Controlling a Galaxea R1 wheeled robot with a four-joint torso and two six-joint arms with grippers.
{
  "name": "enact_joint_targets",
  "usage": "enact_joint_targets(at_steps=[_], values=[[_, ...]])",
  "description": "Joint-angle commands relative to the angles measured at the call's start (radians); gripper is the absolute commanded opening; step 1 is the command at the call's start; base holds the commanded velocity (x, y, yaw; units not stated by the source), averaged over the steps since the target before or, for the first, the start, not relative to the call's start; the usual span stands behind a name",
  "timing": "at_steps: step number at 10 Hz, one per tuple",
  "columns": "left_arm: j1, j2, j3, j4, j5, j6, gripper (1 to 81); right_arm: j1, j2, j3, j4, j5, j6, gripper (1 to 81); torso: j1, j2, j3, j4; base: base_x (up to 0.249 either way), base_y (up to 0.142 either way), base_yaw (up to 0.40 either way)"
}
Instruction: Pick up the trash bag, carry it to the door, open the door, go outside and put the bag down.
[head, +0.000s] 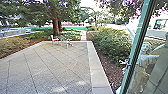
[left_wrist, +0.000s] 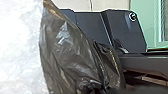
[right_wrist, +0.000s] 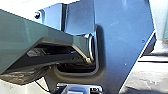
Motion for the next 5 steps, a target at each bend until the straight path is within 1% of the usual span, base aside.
enact_joint_targets(at_steps=[1,5], values=[[-0.048,0.004,0.006,0.010,0.053,0.005,1.0,0.036,0.007,0.008,-0.005,-0.053,-0.003,81.1,0.000,0.000,0.000,0.000,0.113,0.000,0.000],[-0.049,0.004,0.006,0.008,0.053,0.005,1.0,0.037,0.009,0.008,-0.007,-0.054,-0.003,81.1,0.000,0.000,0.000,0.000,0.102,0.000,0.000]])
